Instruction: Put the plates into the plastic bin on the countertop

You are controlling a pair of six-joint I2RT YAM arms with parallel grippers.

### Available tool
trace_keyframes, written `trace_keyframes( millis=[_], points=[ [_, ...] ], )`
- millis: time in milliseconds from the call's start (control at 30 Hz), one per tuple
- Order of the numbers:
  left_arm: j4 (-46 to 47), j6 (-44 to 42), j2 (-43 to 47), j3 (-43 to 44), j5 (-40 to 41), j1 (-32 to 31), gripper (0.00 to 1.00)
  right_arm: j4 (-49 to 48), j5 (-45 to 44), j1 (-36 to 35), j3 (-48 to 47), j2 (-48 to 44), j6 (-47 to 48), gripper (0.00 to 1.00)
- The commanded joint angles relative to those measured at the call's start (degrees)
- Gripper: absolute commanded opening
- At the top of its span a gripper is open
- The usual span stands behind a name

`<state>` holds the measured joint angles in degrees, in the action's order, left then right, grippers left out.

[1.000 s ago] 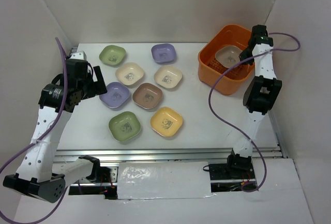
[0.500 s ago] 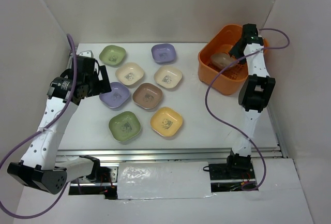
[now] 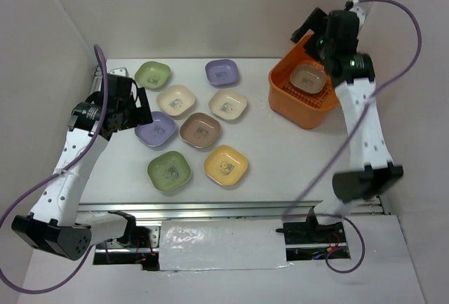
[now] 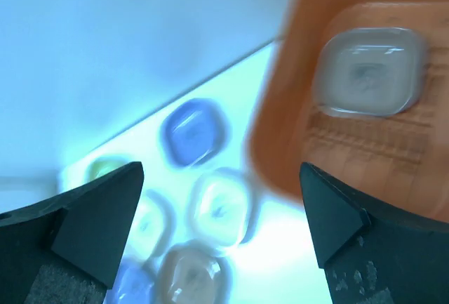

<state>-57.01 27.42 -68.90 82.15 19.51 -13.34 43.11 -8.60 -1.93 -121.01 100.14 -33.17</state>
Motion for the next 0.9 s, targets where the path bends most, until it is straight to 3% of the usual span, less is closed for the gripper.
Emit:
trace_keyframes(
  millis=[0, 100, 333, 567, 767, 867],
  points=[
    [1.1, 2.5, -0.4, 2.8, 2.3, -0.1, 0.99, 1.4, -6.0, -6.9, 19.5, -13.2, -6.2, 1.0],
    [-0.5, 3.1, -1.1, 5.5, 2.7, -0.1, 0.99, -2.8, -7.3, -14.0, 39.2, -29.8, -14.4, 1.0],
    [-1.8, 4.3, -1.2, 5.7, 0.5, -0.1, 0.99, 1.3, -8.3, -31.4, 63.9, -44.9, -34.8, 0.97],
    [0.9, 5.5, 0.4, -0.8, -3.2, -0.1, 0.99, -4.6, -7.1, -40.2, 77.4, -43.8, -39.9, 0.95],
    [2.1, 5.0, 1.9, -3.4, -2.8, -0.1, 0.99, -18.3, -8.2, -44.5, 82.2, -32.8, -38.6, 0.92],
    [1.6, 5.0, 2.2, -3.8, -2.3, -0.2, 0.99, -19.2, -7.8, -44.9, 80.2, -26.6, -39.2, 0.91]
  ],
)
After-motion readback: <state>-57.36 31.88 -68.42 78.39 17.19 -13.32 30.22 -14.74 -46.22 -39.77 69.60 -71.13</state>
